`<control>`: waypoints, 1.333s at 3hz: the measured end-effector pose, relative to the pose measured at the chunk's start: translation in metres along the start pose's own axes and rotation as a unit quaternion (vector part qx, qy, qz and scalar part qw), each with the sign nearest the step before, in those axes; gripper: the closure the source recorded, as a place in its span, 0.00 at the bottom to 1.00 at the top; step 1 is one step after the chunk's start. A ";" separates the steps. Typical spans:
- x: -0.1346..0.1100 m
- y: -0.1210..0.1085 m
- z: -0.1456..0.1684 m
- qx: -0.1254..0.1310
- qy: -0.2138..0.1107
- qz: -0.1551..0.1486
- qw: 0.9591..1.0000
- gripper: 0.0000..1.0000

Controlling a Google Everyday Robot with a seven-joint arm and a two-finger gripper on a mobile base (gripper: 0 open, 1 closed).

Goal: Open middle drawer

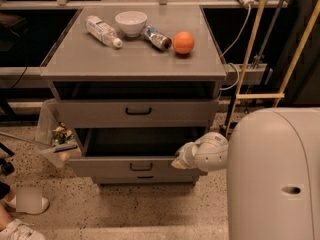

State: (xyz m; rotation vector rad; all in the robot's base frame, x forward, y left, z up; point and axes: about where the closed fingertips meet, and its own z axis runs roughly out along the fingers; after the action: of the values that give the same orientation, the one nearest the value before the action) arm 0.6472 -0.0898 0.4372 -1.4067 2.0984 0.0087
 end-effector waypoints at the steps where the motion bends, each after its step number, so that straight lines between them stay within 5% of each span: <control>1: 0.000 0.000 0.000 0.000 0.000 0.000 1.000 1.00; 4: 0.006 0.015 -0.003 -0.014 0.003 0.000 1.000 1.00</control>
Offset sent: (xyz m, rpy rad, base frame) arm -0.0088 -0.0118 -0.0169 -0.0116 0.0687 0.0200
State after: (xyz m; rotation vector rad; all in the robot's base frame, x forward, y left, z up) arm 0.6316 -0.0891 0.4316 -1.4232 2.1110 0.0337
